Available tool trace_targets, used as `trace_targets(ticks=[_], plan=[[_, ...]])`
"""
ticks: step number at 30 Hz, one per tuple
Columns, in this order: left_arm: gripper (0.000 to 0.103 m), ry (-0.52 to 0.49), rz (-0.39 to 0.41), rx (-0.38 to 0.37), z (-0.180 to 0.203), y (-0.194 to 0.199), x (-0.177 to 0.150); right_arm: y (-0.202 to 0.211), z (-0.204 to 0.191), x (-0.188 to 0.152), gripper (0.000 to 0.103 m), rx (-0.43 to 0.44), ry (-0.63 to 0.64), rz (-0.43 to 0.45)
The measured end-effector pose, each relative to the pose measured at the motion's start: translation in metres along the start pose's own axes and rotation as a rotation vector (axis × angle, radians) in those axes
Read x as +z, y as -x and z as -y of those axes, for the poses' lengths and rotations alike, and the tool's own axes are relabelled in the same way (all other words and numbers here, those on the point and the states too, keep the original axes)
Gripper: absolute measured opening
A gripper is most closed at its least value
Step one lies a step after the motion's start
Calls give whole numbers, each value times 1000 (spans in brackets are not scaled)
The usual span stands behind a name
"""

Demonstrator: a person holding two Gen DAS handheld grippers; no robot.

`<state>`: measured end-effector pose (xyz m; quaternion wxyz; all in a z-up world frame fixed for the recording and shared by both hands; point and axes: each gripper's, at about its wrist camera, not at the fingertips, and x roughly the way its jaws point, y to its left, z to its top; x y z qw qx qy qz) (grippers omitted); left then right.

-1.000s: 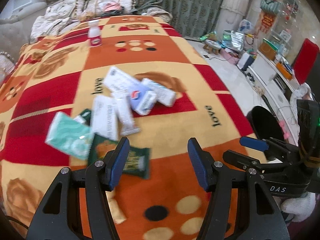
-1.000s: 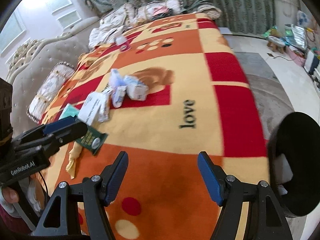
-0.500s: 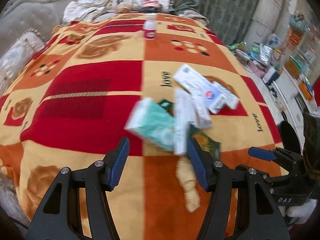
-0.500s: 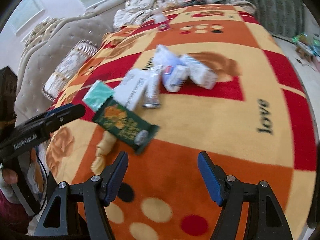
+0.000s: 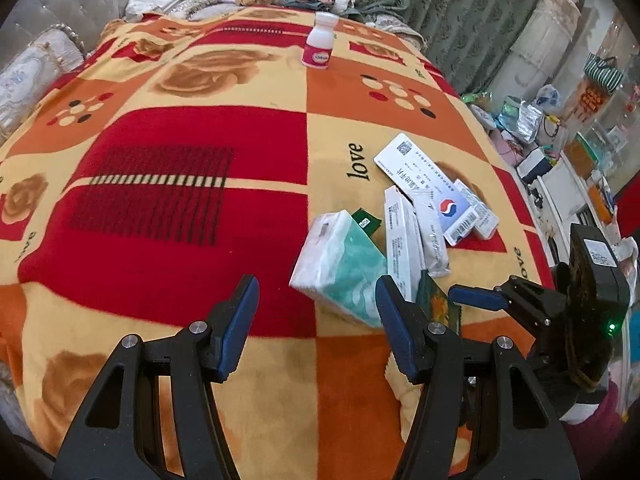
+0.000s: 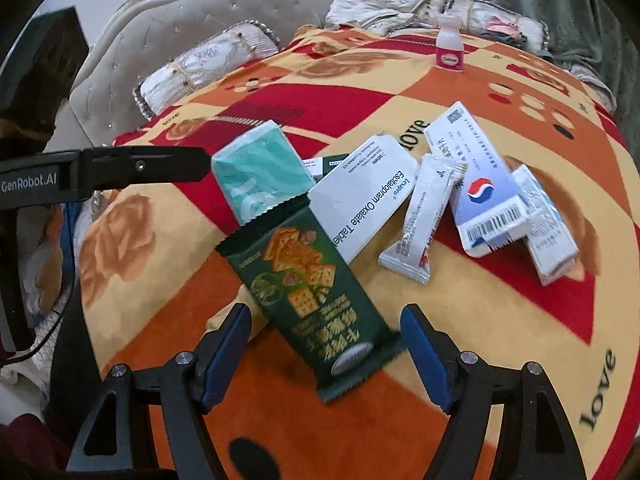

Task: Collect trash
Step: 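Grasp the white tissue pack with the left tool while the right tool grasps the green cracker packet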

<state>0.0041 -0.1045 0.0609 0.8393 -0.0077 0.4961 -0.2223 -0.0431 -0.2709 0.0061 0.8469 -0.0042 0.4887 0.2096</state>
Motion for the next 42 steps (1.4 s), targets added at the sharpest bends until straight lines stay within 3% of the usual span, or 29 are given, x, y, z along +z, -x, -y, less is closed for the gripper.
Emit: trace_targets(ticks=[5,7,8,9,14,21,25,42], plan=[[59,29,-46,-60,1,-21,4,-2,8,3,74,37,-23,31],[56,18,-48,-67,6,-26,3,-1,8,2,59,50,-30,43],[41,6,-39,-53,8,-26,2,-1,8,2,57,48,-32,43],[33,-7,-33,-36,11,-26,2,0,7,0,54,39,-34,46],[20,-25,-1,-36,15,-13,-1,9,0,-9,48,31,-48,41],[19,-34,81,-23,18,30,5,33,-12,-26,47,1,-46,64],[19,-56,117,-52,32,50,5,52,-5,-34,47,-21,-85,91],[19,-208,83,-131,135,30,-11,117,41,-77,47,-157,-234,160]])
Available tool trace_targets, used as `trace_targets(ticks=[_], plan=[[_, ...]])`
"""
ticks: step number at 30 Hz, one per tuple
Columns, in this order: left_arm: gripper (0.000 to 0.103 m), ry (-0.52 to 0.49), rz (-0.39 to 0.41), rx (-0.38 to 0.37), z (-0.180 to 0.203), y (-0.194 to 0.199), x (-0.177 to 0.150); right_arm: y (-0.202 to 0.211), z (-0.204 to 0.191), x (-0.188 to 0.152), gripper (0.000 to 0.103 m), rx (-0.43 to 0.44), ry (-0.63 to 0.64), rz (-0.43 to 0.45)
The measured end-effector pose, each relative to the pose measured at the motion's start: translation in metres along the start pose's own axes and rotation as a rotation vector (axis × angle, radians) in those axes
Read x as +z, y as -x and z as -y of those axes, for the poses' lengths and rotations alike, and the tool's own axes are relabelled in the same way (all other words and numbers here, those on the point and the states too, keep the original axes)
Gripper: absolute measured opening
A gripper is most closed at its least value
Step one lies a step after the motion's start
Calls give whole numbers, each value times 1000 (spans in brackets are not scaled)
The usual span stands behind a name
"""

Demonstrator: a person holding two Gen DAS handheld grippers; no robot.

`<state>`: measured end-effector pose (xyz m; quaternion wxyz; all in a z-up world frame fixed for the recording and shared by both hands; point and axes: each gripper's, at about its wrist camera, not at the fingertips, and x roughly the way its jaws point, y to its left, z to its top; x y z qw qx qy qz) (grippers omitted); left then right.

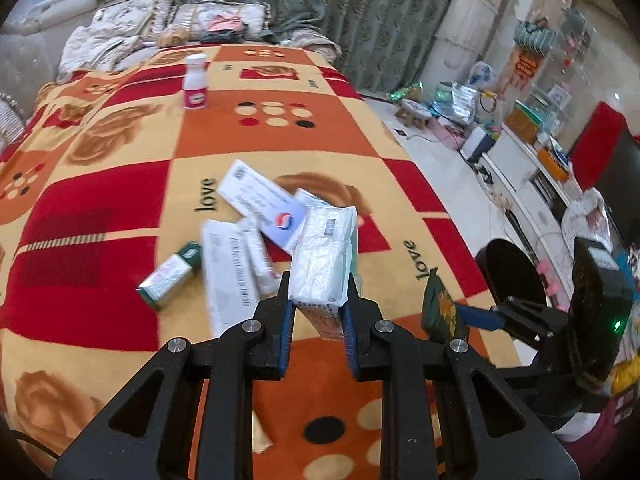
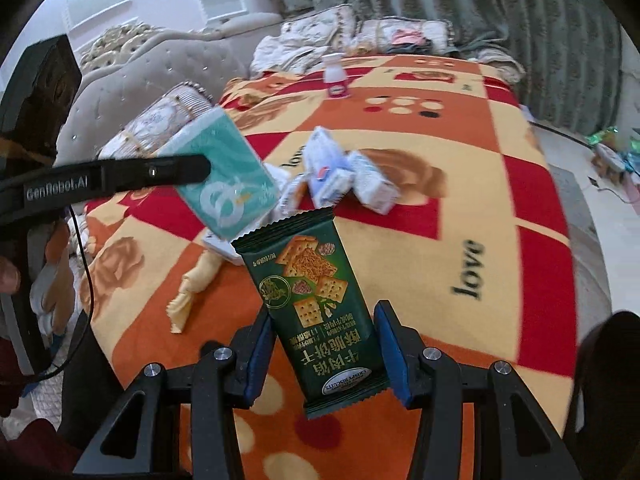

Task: Collect trash
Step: 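Grasp the white tissue pack with the left tool while the right tool grasps the green cracker packet, then carry the tissue pack and cracker packet over the black bin and open both tools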

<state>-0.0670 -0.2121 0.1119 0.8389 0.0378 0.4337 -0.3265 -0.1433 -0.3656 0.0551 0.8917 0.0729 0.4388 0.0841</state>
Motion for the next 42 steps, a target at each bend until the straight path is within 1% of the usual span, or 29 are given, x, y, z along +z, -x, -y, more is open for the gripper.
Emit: trace_targets(ticks=[7,13,17,20,23,25,27,29,30,33,35,42], plan=[[19,-63,-16,-28,38,-16,2,25,27,-9,47,-50,-51,30],[19,-104,-31,-46,62,-28,2,44,51,-17,47,-85,-98,60],[19,-104,-36,-49,66,-33,2,44,66,-23,47,-72,-155,53],[19,-100,-36,-33,61,-32,2,40,63,-29,48,-17,-144,34],[19,-89,-37,-14,52,-30,2,29,50,-31,50,-15,-101,-4],[19,-77,-40,-5,46,-29,1,15,43,-33,50,-7,-87,-45],[19,-71,-44,-1,43,-29,0,-1,36,-37,50,-21,-63,-84],[19,-67,-49,-2,41,-30,-1,-15,29,-41,50,-66,-28,-114],[19,-67,-51,-4,41,-30,-1,-16,25,-43,50,-89,-7,-99],[19,-70,-60,-14,47,-33,-2,-15,23,-43,39,-124,13,-93],[19,-79,-58,-25,52,-34,-1,-7,27,-43,39,-116,-2,-74],[19,-120,-60,-74,85,-43,6,33,61,-40,39,-163,-82,-4]])
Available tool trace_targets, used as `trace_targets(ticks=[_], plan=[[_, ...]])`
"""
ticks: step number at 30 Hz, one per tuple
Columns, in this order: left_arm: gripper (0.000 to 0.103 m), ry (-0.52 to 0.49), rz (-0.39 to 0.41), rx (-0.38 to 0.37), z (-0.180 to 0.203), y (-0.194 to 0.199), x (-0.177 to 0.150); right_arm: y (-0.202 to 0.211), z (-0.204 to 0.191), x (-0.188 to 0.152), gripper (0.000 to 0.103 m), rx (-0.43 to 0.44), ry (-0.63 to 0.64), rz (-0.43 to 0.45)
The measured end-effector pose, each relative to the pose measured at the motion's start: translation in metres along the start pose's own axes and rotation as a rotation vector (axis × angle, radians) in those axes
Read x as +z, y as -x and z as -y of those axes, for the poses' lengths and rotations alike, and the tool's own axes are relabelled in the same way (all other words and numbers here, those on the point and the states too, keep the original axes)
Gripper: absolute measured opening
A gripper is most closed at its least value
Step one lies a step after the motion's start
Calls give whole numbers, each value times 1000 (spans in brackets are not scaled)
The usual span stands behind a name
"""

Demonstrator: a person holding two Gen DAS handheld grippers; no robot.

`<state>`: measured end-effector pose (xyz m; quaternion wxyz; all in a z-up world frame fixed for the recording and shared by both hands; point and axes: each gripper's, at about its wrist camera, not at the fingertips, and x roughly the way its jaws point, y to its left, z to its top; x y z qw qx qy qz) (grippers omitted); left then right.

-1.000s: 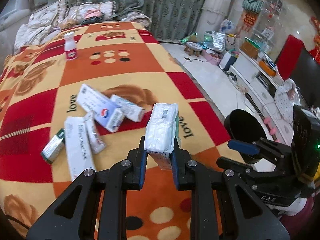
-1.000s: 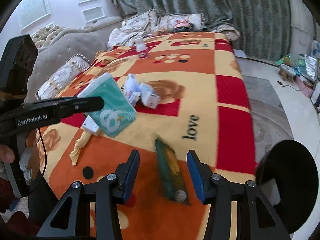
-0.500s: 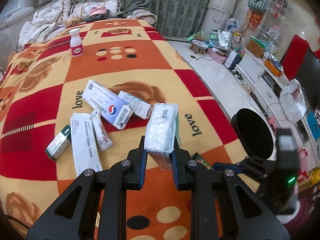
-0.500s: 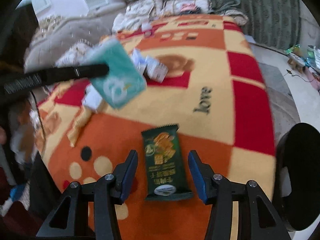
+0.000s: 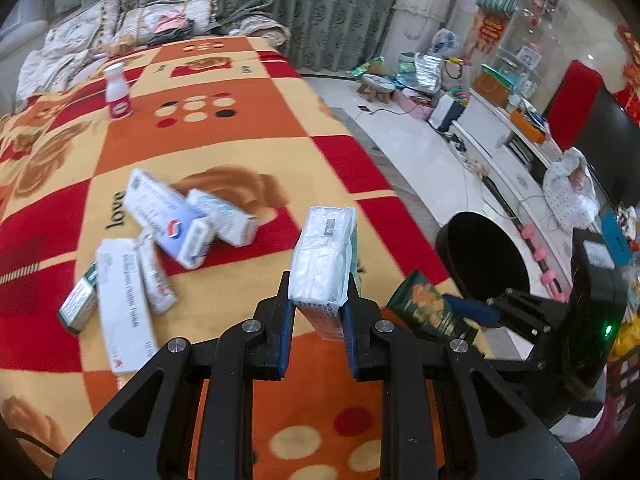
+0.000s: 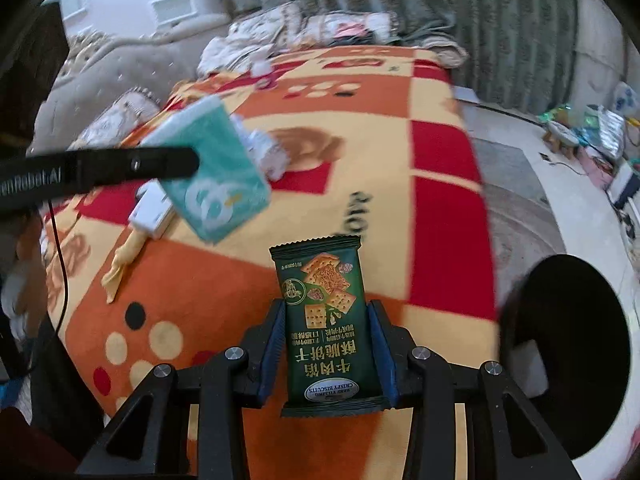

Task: Collect trash
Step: 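Carry the tissue pack and cracker packet over the black bin and open both tools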

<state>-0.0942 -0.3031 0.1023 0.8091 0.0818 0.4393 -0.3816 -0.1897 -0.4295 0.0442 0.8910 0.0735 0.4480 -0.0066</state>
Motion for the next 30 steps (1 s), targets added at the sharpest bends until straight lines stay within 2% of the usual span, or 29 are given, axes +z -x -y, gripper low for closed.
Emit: trace_targets(ticks=[8,18,30], plan=[[19,-68,-1,-56,46,-15,15,30,49,1,39,-85,-96,47],[19,-122,-24,-147,104,-41,31,59,113,-16,39,-173,-227,79],[19,-132,-80,-248,163,-83,36,58,173,-44,39,-207,-377,44]])
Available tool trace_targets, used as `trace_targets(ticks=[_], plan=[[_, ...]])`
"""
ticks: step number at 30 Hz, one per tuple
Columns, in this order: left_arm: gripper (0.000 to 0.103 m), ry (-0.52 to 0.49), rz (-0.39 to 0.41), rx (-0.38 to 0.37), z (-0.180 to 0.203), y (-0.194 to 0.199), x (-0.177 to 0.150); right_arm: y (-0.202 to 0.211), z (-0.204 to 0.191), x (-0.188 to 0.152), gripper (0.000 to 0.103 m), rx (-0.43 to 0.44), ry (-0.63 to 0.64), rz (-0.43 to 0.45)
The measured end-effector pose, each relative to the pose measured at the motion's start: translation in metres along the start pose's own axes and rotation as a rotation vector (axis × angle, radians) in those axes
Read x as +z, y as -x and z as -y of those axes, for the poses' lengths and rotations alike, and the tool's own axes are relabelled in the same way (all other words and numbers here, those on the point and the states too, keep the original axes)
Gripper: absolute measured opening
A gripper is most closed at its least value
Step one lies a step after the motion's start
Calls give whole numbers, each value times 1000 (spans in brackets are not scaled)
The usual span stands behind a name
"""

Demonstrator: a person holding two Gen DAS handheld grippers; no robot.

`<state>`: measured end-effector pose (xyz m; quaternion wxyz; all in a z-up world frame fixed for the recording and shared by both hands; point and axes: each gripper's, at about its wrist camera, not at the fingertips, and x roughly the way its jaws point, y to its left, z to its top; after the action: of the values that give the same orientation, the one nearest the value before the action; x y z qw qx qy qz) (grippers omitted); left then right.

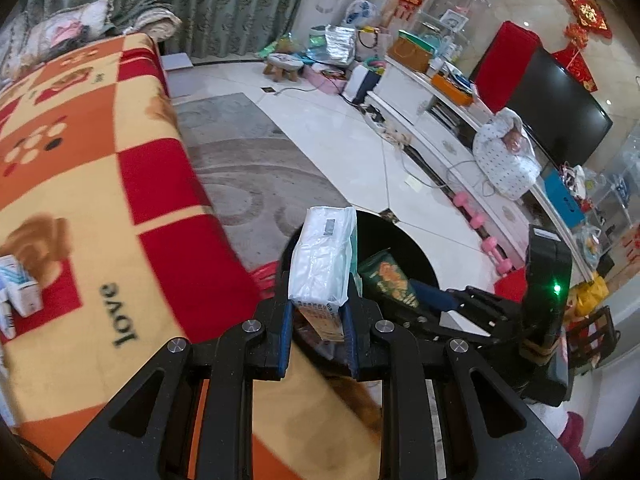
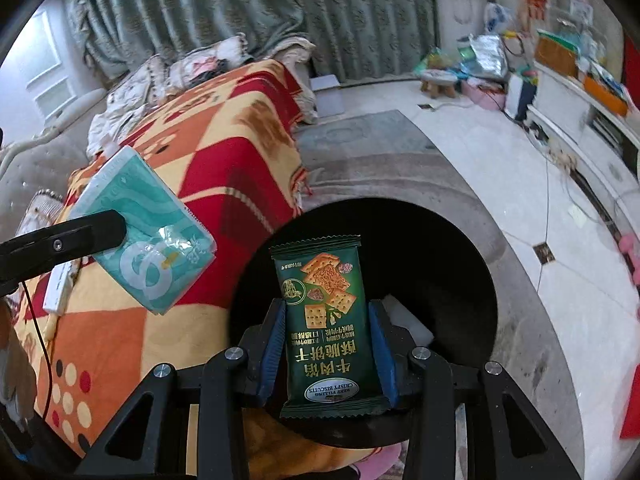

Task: Collect trash
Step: 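Carry the tissue pack and cracker packet over the black bin and open both tools, then move both tools back to the medicine boxes on the blanket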

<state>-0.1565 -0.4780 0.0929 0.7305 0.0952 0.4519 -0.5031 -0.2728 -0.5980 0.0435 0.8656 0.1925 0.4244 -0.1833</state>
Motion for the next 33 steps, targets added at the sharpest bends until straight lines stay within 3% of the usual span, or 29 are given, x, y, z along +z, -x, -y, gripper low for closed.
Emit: trace_targets(ticks=[6,8,10,22,33], plan=[[23,14,-20,-18,4,-20,0,-8,18,-3,39,-3,-53,-17],[44,13,-24,-23,4,-23,0,-12,22,-2,39,-12,-71,-24],[53,14,-17,-36,2,-20,-1,-15,27,-1,46,-20,-100,-36],[53,-5,-3,55,-14,3,-14,-10,13,-8,48,2,-89,-32],[53,23,40,146,-47,36,-31,-4,-36,-8,53,22,-7,-27]])
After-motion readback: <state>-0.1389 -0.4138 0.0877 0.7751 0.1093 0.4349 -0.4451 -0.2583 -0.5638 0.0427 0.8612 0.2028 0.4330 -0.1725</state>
